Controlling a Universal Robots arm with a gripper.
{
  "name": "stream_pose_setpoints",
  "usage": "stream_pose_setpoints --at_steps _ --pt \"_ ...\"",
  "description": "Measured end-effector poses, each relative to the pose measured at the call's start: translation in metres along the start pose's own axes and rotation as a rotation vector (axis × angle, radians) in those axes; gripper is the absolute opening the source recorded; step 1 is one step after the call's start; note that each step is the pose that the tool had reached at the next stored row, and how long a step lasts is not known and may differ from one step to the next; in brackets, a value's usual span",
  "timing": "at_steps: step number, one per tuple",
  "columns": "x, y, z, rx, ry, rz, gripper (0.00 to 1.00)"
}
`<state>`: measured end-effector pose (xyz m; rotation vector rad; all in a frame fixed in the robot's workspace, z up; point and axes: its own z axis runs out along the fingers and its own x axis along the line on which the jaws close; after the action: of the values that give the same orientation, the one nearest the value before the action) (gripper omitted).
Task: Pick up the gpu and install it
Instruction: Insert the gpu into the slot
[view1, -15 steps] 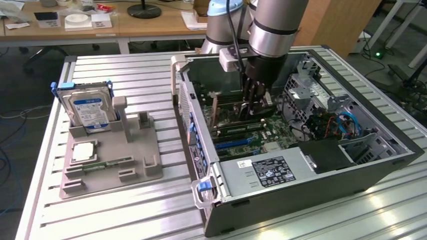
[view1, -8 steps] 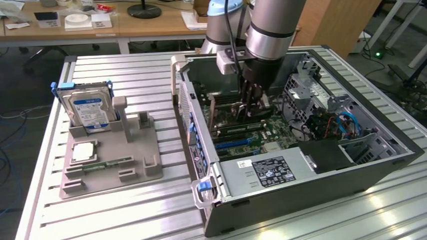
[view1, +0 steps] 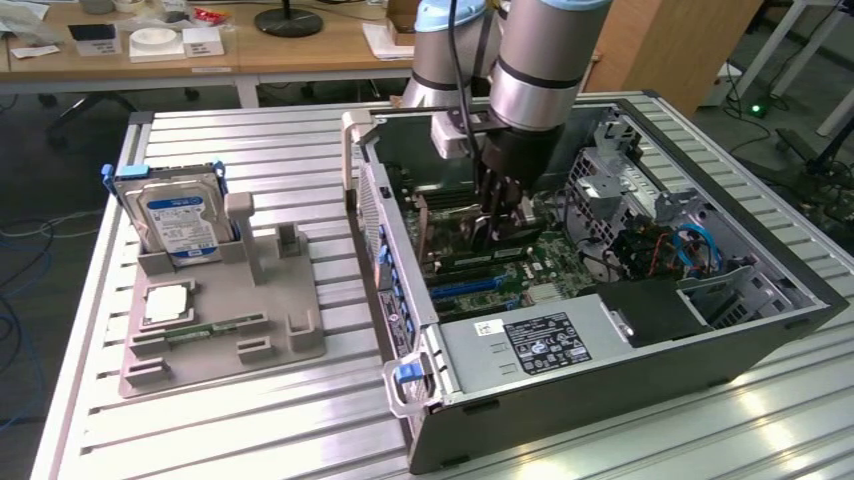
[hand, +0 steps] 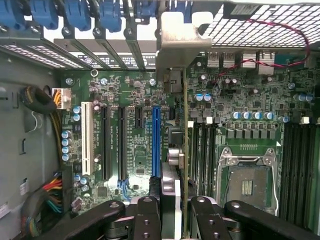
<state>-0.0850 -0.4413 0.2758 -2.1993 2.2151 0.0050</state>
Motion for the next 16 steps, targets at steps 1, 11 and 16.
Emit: stream_pose_setpoints --at_steps 1,11,16 --pt "0.000 0.0001 0.0014 -0.0004 0.0000 0.000 0.28" --pt "0.000 0.0006 0.0108 -0.0018 -0.0001 0.000 0.28" --pt "0.000 0.0008 0.0194 -0.0033 0.0000 0.000 0.28"
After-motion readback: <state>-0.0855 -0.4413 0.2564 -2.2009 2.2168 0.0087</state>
